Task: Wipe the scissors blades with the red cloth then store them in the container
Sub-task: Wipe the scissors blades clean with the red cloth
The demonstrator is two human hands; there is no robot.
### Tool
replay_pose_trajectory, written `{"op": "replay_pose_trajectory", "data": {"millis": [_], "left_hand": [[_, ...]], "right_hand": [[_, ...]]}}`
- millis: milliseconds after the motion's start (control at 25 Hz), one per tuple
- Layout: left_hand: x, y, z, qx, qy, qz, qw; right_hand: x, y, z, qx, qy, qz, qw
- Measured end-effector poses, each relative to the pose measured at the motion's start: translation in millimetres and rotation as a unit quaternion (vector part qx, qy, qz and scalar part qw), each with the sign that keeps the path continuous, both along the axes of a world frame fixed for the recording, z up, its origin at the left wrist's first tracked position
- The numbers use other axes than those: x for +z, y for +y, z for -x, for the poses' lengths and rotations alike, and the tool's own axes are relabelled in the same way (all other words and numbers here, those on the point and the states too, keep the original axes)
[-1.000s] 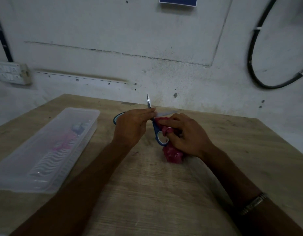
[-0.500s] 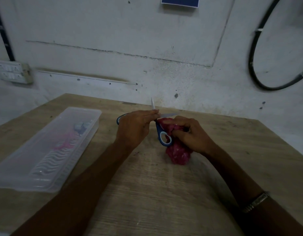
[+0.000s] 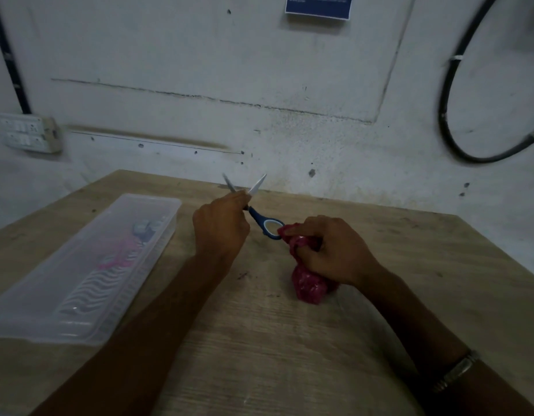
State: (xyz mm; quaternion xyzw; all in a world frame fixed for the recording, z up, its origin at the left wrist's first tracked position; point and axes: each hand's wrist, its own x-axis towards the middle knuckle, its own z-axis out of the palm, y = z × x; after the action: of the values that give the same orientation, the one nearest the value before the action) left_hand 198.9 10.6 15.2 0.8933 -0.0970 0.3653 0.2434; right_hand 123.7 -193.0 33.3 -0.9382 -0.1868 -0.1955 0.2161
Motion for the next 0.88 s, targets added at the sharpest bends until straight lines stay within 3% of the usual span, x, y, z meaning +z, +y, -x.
{"op": "replay_pose_trajectory", "data": {"millis": [80, 240, 400, 520, 560, 680, 880], "left_hand": [[-0.4, -1.5, 0.5, 0.025, 0.032, -0.002, 0.999], [-1.8, -12.7, 6.7, 0.001, 0.051, 0.073, 0.996], [-2.6, -27.2, 17.8, -0.077, 0.04, 0.139, 0.986], [-4.4, -33.9, 18.5, -0.094, 0.088, 0.19, 0.973], [-6.1, -35.2, 17.1, -0.106, 0.134, 0.23, 0.958], [-9.3, -36.2, 9.9, -0.175, 0.263, 0.377, 0.871], [2.2, -36.1, 15.1, -0.31, 0.346, 0.465, 0.753]], "right_hand": [[-5.2, 11.6, 1.4, -0.054, -0.046, 0.099, 0.993], [-21.9, 32.4, -0.7, -0.096, -0.059, 0.161, 0.98], [-23.3, 26.9, -10.4, -0.187, -0.138, 0.172, 0.957], [-20.0, 12.0, -16.8, -0.205, -0.144, 0.124, 0.96], [-21.1, 8.0, -18.2, -0.201, -0.135, 0.106, 0.964], [-26.6, 2.2, -21.2, -0.174, -0.111, 0.048, 0.977], [-25.1, -6.5, -30.8, -0.079, -0.145, -0.116, 0.979]]}}
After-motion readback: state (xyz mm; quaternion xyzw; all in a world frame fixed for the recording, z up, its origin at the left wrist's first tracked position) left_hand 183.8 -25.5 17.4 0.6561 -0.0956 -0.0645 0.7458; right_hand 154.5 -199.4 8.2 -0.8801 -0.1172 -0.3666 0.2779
